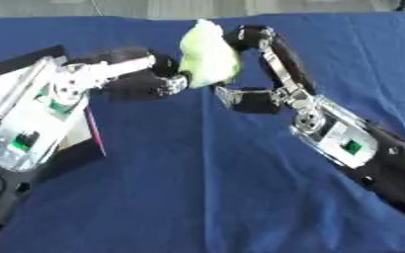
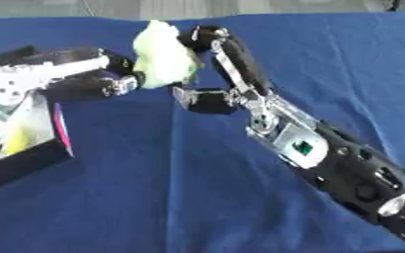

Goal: Pick up the objects with one hand, pass them to the other hand, and then place them into the box on the other side of the table.

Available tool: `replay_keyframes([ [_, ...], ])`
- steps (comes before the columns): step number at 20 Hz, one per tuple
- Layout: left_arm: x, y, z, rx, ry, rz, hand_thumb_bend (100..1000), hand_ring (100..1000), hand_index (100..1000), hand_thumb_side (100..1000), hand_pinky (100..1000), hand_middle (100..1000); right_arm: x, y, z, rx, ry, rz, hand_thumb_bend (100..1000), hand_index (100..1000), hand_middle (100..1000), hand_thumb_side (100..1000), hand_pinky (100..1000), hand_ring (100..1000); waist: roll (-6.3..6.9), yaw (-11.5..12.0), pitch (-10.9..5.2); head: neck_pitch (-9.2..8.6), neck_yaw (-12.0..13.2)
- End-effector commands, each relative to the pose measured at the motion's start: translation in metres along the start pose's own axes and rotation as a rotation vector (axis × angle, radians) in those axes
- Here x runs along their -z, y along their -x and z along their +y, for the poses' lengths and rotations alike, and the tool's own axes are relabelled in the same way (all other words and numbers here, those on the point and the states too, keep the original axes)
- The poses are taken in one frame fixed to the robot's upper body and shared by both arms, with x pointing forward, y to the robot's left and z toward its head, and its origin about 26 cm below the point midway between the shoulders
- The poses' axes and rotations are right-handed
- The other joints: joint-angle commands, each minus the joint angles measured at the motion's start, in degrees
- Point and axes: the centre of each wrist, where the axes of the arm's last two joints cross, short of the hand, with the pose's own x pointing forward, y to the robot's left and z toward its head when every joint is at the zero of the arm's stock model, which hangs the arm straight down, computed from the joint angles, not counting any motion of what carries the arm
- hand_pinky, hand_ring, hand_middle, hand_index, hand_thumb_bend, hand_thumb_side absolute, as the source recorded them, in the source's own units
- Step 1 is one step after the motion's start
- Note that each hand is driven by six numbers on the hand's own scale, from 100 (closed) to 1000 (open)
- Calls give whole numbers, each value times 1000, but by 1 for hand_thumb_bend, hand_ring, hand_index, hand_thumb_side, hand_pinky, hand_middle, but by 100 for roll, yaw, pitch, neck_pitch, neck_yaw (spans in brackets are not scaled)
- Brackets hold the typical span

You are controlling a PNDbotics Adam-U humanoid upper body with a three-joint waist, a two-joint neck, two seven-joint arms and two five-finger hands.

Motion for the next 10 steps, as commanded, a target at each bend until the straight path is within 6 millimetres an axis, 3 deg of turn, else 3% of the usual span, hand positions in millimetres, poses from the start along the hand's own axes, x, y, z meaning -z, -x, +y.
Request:
replay_keyframes([
  [1, 1, -5, 4, 21, -1, -12, 100, 863, 870, 1000, 1000, 738, 5, -5, -4, -11, 9, -44, 155, 557, 474, 100, 626, 535, 18, 2, -100, -9, -9],
  [10, 4, -9, 2, 22, -22, -44, 100, 853, 852, 1000, 1000, 719, 6, -7, 0, 1, -2, -63, 152, 557, 475, 100, 625, 534, 7, -23, -67, -9, -26],
])
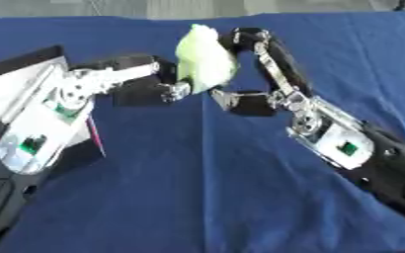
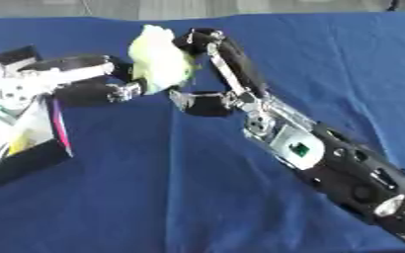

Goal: Pick up the objects with one hand, pass them to the other hand, and then place them into the box on the other side of the table.

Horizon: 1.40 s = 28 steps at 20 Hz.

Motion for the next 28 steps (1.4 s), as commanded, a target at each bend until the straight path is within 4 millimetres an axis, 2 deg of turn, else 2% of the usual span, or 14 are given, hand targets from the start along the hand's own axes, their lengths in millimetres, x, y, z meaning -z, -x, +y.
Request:
replay_keyframes([
  [1, 0, -8, 7, 16, -35, -27, 100, 853, 847, 1000, 1000, 716, 5, -6, -3, -2, 1, -43, 153, 558, 475, 100, 626, 534, 5, -12, -69, -9, -17],
  [9, -2, -17, 7, 82, 0, -118, 173, 870, 828, 1000, 1000, 709, 3, -5, -2, -3, -23, -55, 157, 557, 475, 100, 628, 534, 7, -30, -43, -9, -45],
  [22, -8, -20, 6, 107, 112, -225, 180, 882, 848, 1000, 1000, 708, -1, -5, 2, -10, -32, -54, 166, 557, 474, 100, 629, 539, -10, -23, -27, -9, -83],
  [24, -9, -19, 6, 103, 120, -227, 198, 882, 848, 1000, 1000, 708, -1, -5, 2, -13, -31, -54, 167, 557, 474, 100, 628, 539, -13, -22, -24, -9, -87],
  [28, -9, -19, 5, 90, 127, -227, 292, 880, 846, 1000, 1000, 703, -2, -5, 3, -17, -33, -56, 169, 557, 474, 100, 628, 540, -21, -20, -12, -9, -94],
])
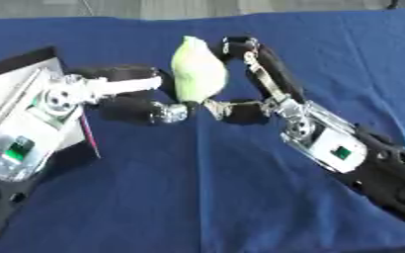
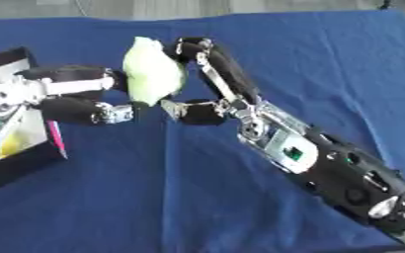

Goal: Pick up the objects with one hand, pass them to the other hand, and then place them into the box on the other side of the table.

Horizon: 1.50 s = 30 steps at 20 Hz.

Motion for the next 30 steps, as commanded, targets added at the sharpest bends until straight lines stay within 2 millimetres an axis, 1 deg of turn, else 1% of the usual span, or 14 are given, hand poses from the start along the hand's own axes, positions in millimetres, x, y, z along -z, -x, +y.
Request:
replay_keyframes([
  [1, 1, -16, 7, 25, -5, -53, 316, 879, 845, 1000, 1000, 701, 4, -3, -3, -18, 7, -21, 169, 557, 474, 100, 628, 540, -21, 2, -10, -9, -14],
  [4, 2, -15, 6, 14, -12, -41, 332, 874, 841, 1000, 1000, 695, 4, -3, -2, -20, 5, -22, 174, 556, 473, 100, 628, 540, -25, -1, -1, -9, -14],
  [8, 5, -15, 6, -4, -28, -17, 287, 868, 832, 1000, 1000, 687, 4, -4, -1, -26, 3, -32, 191, 554, 471, 100, 626, 540, -28, -6, 2, -9, -14],
  [12, 9, -16, 6, -13, -53, 16, 273, 863, 829, 1000, 1000, 683, 4, -6, 1, -33, 4, -54, 204, 553, 470, 100, 624, 539, -34, -9, 0, -9, -9],
  [21, 22, -4, -1, -78, -148, 107, 243, 848, 809, 1000, 1000, 650, 5, -9, 6, -21, -5, -104, 219, 552, 470, 100, 622, 537, -37, -21, -2, -9, 11],
  [25, 27, -3, -4, -101, -176, 113, 198, 837, 794, 1000, 1000, 627, 5, -10, 8, -20, -10, -109, 222, 552, 474, 100, 621, 535, -46, -30, 5, -9, 23],
  [26, 28, -3, -4, -107, -185, 113, 170, 830, 783, 1000, 1000, 615, 5, -10, 8, -20, -11, -109, 221, 552, 475, 100, 620, 534, -46, -32, 6, -9, 26],
  [28, 29, -2, -5, -121, -200, 114, 158, 824, 775, 1000, 1000, 606, 5, -10, 8, -20, -13, -107, 221, 552, 475, 100, 620, 534, -45, -34, 7, -9, 28],
  [29, 29, -2, -5, -131, -208, 114, 100, 792, 704, 1000, 1000, 546, 5, -10, 8, -21, -12, -106, 223, 553, 476, 100, 619, 534, -44, -35, 6, -9, 22],
  [30, 29, -1, -5, -143, -218, 113, 100, 772, 661, 990, 1000, 516, 4, -10, 8, -21, -12, -104, 221, 556, 477, 100, 618, 535, -42, -35, 4, -9, 18],
])
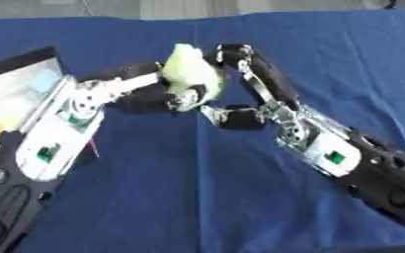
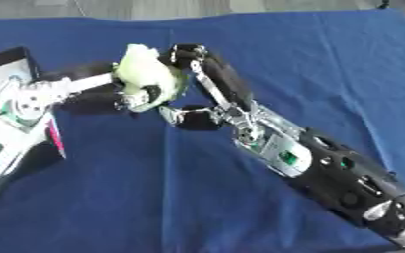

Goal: Pick up the objects with one hand, pass them to the other hand, and then place them into the box on the other side of the table.

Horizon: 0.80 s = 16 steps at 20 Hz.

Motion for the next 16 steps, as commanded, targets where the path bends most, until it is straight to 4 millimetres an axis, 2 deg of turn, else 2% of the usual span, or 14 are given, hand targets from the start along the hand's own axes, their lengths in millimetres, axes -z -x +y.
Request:
replay_keyframes([
  [1, 3, -10, 6, -28, -46, -27, 100, 760, 642, 887, 1000, 505, 5, -9, -2, 9, 3, -49, 223, 560, 479, 100, 618, 536, -39, -10, 1, -9, 0],
  [2, 2, -11, 6, -41, -55, -32, 100, 732, 611, 722, 1000, 483, 5, -9, -2, 9, 3, -45, 228, 569, 486, 100, 619, 540, -39, -11, 0, -9, -4],
  [3, 2, -11, 6, -57, -62, -36, 100, 709, 590, 613, 1000, 467, 5, -9, -2, 8, 2, -40, 246, 577, 492, 100, 621, 545, -38, -11, -1, -9, -7],
  [4, 1, -11, 6, -71, -65, -39, 100, 702, 582, 558, 1000, 463, 4, -9, -2, 6, 0, -35, 258, 581, 495, 100, 622, 547, -39, -11, -2, -9, -8],
  [5, 1, -11, 6, -84, -64, -42, 100, 678, 549, 420, 1000, 442, 4, -8, -2, 4, -3, -30, 306, 594, 506, 100, 624, 552, -40, -11, -3, -9, -9],
  [6, 1, -12, 6, -94, -61, -44, 100, 646, 503, 305, 1000, 408, 4, -8, -2, 2, -5, -27, 295, 608, 518, 100, 627, 559, -41, -13, -3, -9, -9],
  [7, 1, -12, 6, -103, -56, -44, 100, 626, 466, 259, 1000, 384, 4, -8, -3, 1, -7, -25, 310, 628, 535, 100, 632, 567, -43, -14, -3, -9, -8],
  [12, -1, -10, 8, -104, -65, -30, 100, 593, 382, 254, 1000, 332, 4, -7, -4, -13, -6, -41, 478, 712, 628, 100, 674, 617, -45, -24, -4, -9, 2],
  [13, -2, -9, 9, -98, -72, -21, 100, 587, 369, 252, 1000, 323, 3, -7, -4, -19, -10, -43, 545, 750, 676, 100, 684, 648, -43, -25, -6, -9, 4],
  [14, -2, -7, 10, -92, -81, -13, 100, 584, 365, 252, 1000, 319, 3, -6, -5, -25, -16, -43, 562, 764, 693, 100, 691, 658, -41, -26, -8, -9, 7],
  [16, -5, -2, 12, -78, -102, 0, 100, 579, 358, 251, 1000, 313, 2, -6, -5, -37, -23, -44, 527, 807, 749, 100, 713, 696, -37, -30, -14, -9, 13],
])
